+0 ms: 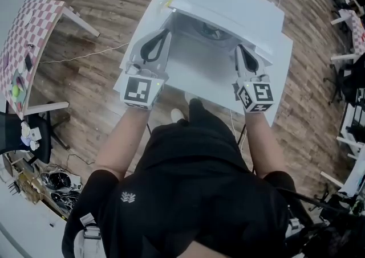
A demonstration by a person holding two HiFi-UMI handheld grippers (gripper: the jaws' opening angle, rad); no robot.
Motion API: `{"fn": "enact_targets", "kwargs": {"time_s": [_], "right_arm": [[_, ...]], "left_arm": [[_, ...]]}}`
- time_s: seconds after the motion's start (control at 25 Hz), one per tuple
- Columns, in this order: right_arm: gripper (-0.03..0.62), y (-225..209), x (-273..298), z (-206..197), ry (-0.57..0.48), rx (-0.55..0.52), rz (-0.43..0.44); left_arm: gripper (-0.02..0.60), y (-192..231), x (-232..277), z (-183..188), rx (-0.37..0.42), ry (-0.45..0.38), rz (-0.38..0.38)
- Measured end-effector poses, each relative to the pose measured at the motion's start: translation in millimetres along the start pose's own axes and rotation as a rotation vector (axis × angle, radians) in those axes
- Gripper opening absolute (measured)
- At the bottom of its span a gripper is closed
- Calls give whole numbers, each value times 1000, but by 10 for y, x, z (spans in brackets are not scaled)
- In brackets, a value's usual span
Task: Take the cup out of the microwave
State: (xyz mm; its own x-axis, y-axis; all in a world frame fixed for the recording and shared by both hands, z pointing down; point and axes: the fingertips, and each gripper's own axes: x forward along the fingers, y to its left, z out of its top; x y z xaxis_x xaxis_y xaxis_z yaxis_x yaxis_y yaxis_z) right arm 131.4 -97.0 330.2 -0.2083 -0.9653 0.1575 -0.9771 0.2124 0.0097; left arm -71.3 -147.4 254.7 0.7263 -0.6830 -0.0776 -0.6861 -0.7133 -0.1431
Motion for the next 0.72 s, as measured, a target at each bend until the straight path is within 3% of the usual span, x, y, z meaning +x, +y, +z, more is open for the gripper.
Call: {"fn": "enact_targets", "kwargs": {"time_s": [0.2, 0.72], "right_arm": [[0, -47, 147, -69, -39, -16, 18], [0, -111, 719, -727, 28, -7, 77]], "left_arm": [[0, -97, 158, -170, 2, 24, 8], [2, -138, 476, -971, -6, 128, 4]]}}
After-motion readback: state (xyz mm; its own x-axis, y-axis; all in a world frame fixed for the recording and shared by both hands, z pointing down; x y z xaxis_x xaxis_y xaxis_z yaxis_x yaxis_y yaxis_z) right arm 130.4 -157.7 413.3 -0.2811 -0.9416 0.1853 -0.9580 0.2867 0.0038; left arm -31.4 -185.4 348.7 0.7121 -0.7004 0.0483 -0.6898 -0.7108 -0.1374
